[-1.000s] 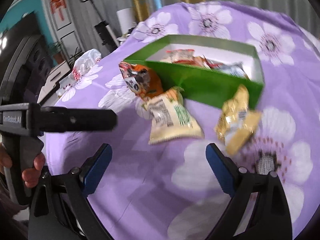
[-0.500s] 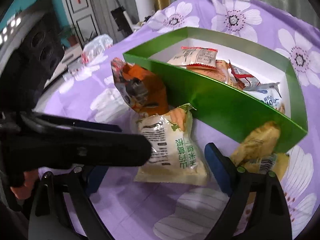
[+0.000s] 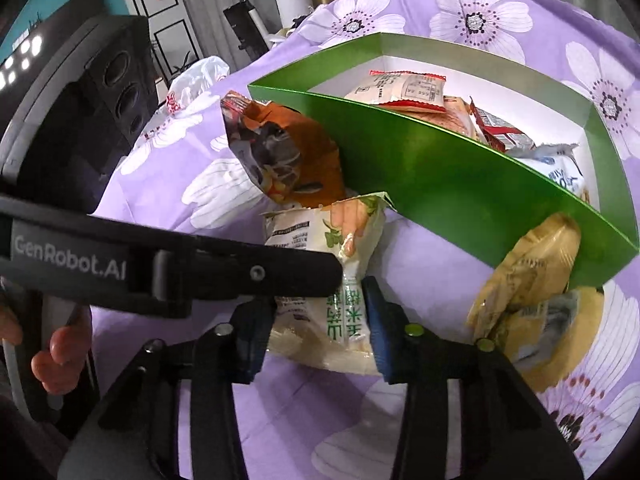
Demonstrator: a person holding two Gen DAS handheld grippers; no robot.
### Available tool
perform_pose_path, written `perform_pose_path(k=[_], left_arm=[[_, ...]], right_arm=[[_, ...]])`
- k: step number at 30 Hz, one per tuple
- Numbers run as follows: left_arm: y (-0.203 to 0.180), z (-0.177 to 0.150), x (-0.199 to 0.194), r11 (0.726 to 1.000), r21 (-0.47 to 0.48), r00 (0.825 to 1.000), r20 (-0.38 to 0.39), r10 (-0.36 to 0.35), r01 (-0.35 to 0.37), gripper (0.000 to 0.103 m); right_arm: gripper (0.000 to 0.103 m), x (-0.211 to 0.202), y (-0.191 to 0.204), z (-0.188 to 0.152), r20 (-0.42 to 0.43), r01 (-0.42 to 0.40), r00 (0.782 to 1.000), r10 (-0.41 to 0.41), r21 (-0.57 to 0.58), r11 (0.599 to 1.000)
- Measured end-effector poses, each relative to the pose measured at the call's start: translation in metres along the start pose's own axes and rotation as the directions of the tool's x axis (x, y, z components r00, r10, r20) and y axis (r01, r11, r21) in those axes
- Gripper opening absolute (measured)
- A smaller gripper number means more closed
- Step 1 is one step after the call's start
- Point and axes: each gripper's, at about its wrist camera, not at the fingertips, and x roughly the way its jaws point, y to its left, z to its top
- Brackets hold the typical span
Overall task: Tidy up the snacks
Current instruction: 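Close the right gripper on the cream rice-snack bag, then lift the cream bag with the right gripper and carry it over the box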
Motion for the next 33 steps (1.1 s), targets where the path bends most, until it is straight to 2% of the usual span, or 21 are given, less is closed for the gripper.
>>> perform_pose_path(k=[2, 12, 19, 24, 33], left_arm=[[-0.004, -0.004, -0.005, 1.000, 0.029, 1.000, 0.005, 0.007, -0.007, 0.034], [-0.037, -0.028, -0.030, 0.989, 0.150, 1.000, 0.011, 0.004, -0.006, 0.034], [-0.061, -0.030, -0.040, 0.976, 0.216, 1.000, 0.027, -0.003, -0.003, 0.034], [-0.076, -0.023, -0.047, 0.966, 0.258, 0.999, 0.053, -0.007, -0.007, 0.034], [-0.101, 0.011, -0.049, 0.946, 0.323, 0.994, 0.106, -0.029, -0.007, 0.034]], right_arm=[[0.038, -0.004, 0.004, -0.003, 0.011, -0.003, 1.000, 0.003, 0.006, 1.000], [0.037, -0.043, 0.029, -0.017, 0.085, 0.028, 0.996, -0.031, 0.032, 0.999], [0.037, -0.067, 0.037, -0.024, 0.132, 0.057, 0.989, -0.062, 0.040, 0.998], [0.037, -0.082, 0.037, -0.020, 0.171, 0.077, 0.982, -0.083, 0.039, 0.996], [0.037, -0.095, 0.021, 0.012, 0.242, 0.126, 0.962, -0.128, 0.023, 0.992]])
